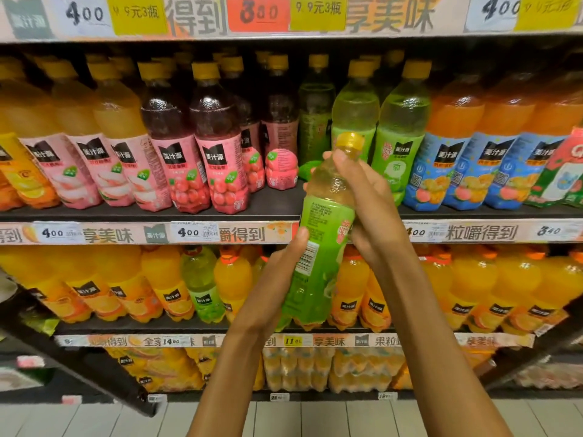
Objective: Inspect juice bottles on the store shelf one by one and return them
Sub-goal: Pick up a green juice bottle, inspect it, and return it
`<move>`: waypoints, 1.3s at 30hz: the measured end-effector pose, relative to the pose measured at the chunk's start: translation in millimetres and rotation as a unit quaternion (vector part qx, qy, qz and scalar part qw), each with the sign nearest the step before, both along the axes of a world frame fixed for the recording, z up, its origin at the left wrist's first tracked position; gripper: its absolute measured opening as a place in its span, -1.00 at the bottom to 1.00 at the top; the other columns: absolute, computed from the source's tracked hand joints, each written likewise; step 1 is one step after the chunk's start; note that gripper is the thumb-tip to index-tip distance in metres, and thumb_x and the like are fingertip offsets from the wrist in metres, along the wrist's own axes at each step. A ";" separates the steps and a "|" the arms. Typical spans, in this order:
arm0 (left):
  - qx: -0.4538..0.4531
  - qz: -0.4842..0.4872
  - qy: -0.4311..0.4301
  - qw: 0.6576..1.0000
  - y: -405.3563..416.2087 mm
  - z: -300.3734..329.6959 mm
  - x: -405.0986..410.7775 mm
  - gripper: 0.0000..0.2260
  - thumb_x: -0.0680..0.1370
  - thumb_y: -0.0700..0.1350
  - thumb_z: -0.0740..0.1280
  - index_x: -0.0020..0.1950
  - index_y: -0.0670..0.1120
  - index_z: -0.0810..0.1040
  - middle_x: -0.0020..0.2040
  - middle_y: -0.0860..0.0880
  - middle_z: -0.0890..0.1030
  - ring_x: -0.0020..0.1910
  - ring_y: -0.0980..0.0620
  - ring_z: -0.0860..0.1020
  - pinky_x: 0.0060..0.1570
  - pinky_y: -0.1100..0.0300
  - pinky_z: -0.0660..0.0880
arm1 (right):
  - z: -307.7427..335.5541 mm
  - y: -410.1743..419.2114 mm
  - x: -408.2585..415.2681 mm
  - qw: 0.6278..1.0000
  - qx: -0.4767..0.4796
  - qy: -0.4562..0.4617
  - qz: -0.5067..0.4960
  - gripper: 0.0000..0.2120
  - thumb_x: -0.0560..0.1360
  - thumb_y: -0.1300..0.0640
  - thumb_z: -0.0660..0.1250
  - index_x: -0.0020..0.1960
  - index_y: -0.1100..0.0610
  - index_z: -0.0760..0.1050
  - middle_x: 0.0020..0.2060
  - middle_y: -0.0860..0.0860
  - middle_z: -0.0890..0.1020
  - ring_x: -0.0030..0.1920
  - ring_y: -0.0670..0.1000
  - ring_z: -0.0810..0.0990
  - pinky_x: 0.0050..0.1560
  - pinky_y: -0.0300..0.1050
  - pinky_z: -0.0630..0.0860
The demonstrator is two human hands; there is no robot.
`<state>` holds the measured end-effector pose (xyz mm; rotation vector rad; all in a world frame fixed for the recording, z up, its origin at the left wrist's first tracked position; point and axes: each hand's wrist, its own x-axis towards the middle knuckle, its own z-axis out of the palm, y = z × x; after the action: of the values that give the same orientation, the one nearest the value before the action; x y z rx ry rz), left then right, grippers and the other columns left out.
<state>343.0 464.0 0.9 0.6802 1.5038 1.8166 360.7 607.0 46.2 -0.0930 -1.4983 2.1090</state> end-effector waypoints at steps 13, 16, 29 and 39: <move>-0.001 0.035 -0.030 0.999 10.9 -8.7 0.8 -0.54 0.46 0.37 0.11 0.11 0.18 0.63 0.10 0.02 0.67 0.12 0.06 0.62 0.09 0.10 0.55 | 9.7 12.8 -6.9 1.000 -0.019 -0.004 0.019 -0.86 0.53 0.09 0.35 -0.01 0.16 0.57 -0.18 0.07 0.68 -0.14 0.02 0.66 -0.12 -0.07 0.60; -0.003 0.082 -0.003 0.997 16.2 -4.6 -7.5 -0.50 0.43 0.36 0.15 0.10 0.08 0.65 0.09 -0.01 0.67 0.12 0.03 0.62 0.21 -0.02 0.48 | 17.1 8.9 -11.6 1.000 0.020 0.005 -0.020 -0.85 0.52 0.05 0.38 -0.03 0.13 0.56 -0.17 0.05 0.68 -0.16 -0.04 0.65 -0.15 -0.12 0.60; 0.027 -0.006 -0.074 0.997 12.6 8.2 -50.9 -0.44 0.50 0.28 0.09 0.09 -0.11 0.64 -0.08 -0.19 0.69 -0.12 -0.12 0.66 -0.10 0.06 0.59 | 36.1 5.3 -52.0 0.994 -0.057 0.025 0.085 -0.69 0.58 0.05 0.25 -0.24 0.08 0.67 -0.26 0.02 0.69 -0.20 -0.01 0.69 -0.08 -0.07 0.62; 0.067 0.019 0.004 0.998 14.1 7.9 -52.5 -0.45 0.47 0.34 0.10 0.11 -0.01 0.64 -0.04 -0.09 0.68 -0.06 -0.05 0.64 0.02 0.02 0.56 | 42.3 1.7 -49.9 1.000 0.021 -0.017 0.003 -0.78 0.57 -0.01 0.30 -0.08 0.12 0.61 -0.22 0.01 0.66 -0.19 -0.07 0.64 -0.15 -0.20 0.57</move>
<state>290.5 478.1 8.9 0.7275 1.4169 1.9602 310.9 608.8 88.5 -0.1097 -1.5626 2.0894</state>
